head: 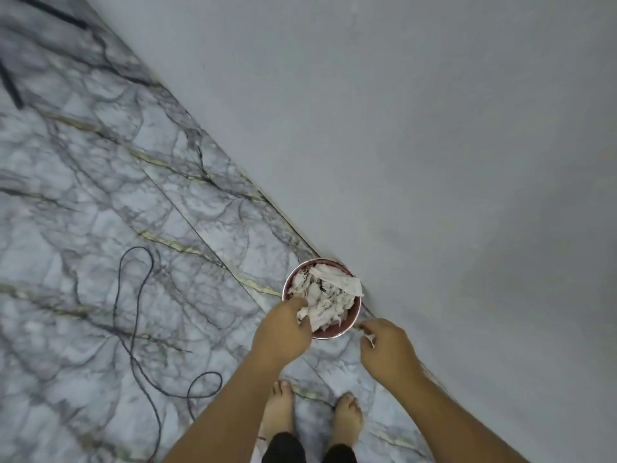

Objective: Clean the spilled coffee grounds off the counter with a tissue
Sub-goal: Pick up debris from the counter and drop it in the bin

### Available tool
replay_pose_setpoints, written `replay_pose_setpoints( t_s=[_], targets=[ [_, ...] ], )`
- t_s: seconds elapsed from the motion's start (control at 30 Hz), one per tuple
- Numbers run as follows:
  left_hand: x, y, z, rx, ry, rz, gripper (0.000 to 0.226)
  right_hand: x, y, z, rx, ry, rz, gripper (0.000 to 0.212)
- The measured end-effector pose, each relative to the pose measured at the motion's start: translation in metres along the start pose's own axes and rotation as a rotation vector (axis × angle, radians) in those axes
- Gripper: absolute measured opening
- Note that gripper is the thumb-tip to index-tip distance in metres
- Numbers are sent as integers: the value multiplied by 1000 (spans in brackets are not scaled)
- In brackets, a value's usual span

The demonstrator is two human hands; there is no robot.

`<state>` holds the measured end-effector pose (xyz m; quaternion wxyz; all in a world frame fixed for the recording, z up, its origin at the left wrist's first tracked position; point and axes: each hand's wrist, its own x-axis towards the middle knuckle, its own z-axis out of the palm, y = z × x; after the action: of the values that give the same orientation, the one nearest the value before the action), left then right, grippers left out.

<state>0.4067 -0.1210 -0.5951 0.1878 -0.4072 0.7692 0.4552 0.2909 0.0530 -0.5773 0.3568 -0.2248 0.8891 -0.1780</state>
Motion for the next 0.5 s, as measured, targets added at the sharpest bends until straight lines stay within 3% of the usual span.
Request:
replay_pose_setpoints(
  t_s=[0.2,0.37,0.5],
  targets=[
    [-130,124,-104,57,-15,196,33,-111,-96,-128,-31,-32,-56,15],
    [-240,221,-156,-56,13,390,22,-220,-146,-233,80,155,-206,20],
    [-298,287,-163,-97,-55,561,25,-300,-137,-311,189,298,-240,24]
  ],
)
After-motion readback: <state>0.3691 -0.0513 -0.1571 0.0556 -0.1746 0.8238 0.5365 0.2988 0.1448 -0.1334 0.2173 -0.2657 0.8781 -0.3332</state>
